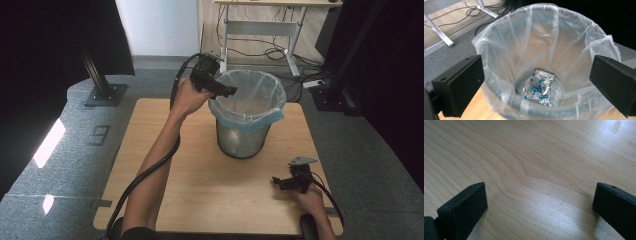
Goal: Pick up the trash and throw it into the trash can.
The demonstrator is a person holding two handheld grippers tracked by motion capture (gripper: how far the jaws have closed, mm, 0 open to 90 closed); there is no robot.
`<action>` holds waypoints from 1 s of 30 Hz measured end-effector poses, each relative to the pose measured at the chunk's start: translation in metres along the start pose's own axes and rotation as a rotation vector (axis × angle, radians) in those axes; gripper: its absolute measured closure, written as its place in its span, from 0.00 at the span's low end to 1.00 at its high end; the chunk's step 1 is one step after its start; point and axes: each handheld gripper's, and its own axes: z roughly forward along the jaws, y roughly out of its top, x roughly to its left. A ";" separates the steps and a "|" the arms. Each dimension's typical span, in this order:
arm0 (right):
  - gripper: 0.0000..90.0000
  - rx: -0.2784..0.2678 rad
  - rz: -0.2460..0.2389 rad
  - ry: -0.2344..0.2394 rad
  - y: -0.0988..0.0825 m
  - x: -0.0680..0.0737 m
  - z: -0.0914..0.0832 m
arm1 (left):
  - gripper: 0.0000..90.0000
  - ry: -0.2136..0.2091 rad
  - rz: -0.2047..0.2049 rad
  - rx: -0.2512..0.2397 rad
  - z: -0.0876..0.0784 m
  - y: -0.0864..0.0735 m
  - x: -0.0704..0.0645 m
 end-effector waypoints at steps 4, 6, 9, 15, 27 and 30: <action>0.00 0.000 0.001 0.000 0.000 0.000 0.000 | 0.00 0.004 -0.005 -0.007 -0.007 -0.010 0.004; 0.00 0.000 0.001 0.000 0.000 0.000 0.000 | 0.00 -0.001 -0.007 -0.013 -0.011 -0.014 0.007; 0.00 0.000 0.001 0.000 0.000 0.000 0.000 | 0.00 -0.002 -0.014 -0.018 -0.016 -0.021 0.011; 0.00 0.000 0.002 0.001 0.000 0.000 0.000 | 0.00 0.011 -0.005 -0.016 -0.028 -0.034 0.014; 0.00 0.000 0.002 0.000 0.000 0.001 0.000 | 0.00 0.048 -0.025 -0.036 -0.056 -0.063 0.023; 0.00 0.000 0.003 0.000 0.000 0.001 0.000 | 0.00 0.060 -0.031 -0.039 -0.063 -0.072 0.026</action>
